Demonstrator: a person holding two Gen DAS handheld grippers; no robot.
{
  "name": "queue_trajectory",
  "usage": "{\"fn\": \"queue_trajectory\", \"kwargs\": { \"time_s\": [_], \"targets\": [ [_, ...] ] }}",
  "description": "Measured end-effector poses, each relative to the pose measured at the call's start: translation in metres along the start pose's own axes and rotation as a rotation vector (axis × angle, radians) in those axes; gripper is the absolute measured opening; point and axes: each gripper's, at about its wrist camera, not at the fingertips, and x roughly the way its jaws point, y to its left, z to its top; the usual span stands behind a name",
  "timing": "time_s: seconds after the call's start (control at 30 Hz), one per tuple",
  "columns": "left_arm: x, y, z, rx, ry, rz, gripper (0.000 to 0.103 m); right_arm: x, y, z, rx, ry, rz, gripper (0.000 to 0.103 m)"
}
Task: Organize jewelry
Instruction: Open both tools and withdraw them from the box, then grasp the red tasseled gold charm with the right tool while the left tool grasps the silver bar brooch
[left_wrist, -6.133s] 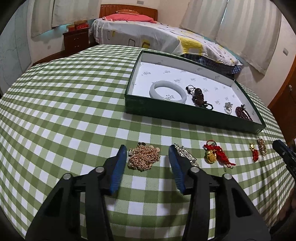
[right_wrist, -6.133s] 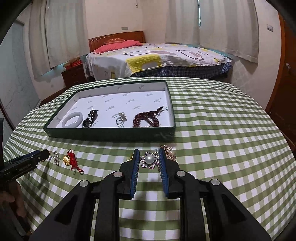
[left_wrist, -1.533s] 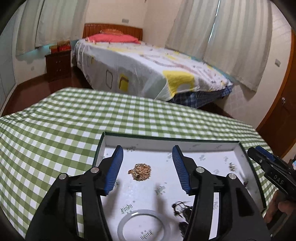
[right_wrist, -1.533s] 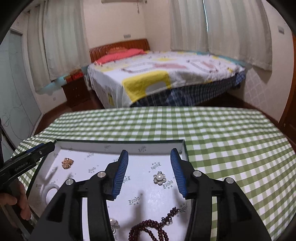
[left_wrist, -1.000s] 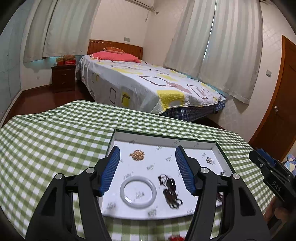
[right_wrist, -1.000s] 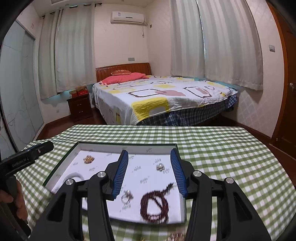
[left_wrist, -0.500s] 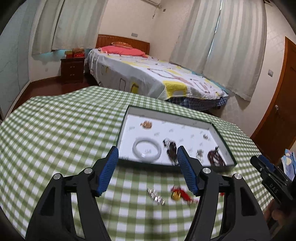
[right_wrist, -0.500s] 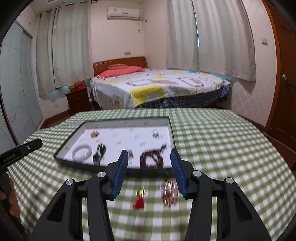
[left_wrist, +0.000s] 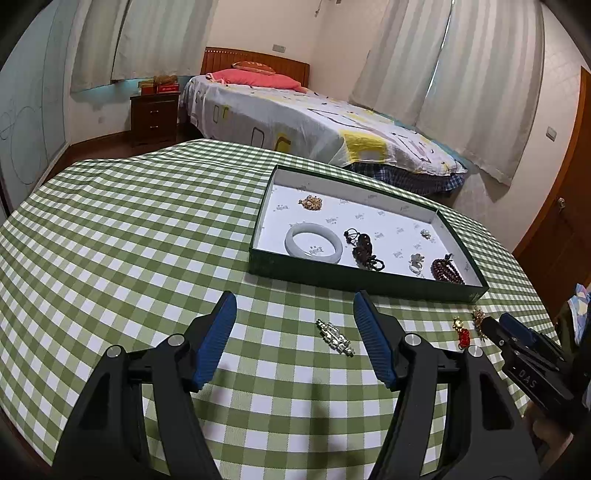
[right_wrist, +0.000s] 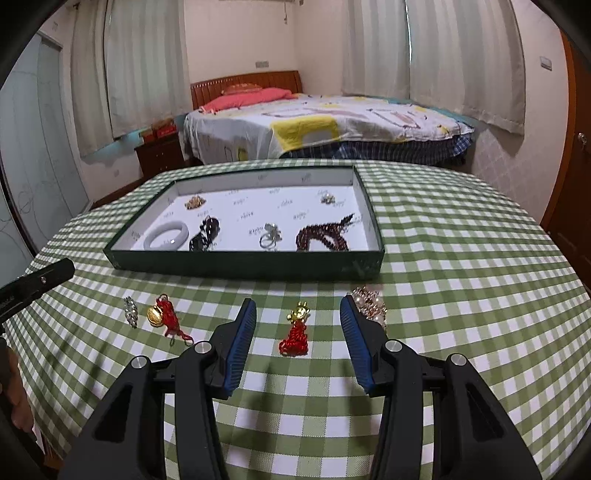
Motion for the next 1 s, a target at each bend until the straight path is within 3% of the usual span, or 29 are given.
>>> {"fn": "queue_trajectory", "kwargs": {
  "time_s": [0.57, 0.67, 0.83, 1.0],
  "targets": [
    [0.014, 0.011, -0.007, -0.018, 0.053, 0.012, 0.064, 0.04, 0.003, -0.002, 0.011, 0.19, 0.014, 0.033],
    [0.016, 0.011, -0.008, -0.021, 0.061, 0.009, 0.064, 0.041, 0.004, -0.002, 0.002, 0.192, 0.009, 0.03],
    [0.018, 0.007, -0.009, -0.016, 0.068, 0.001, 0.064, 0.04, 0.002, -0.003, -0.005, 0.195, 0.021, 0.015],
    [0.022, 0.003, -0.011, -0.008, 0.078, -0.004, 0.064, 0.038, 0.002, -0.002, -0.007, 0.184, 0.029, 0.013]
  ]
}}
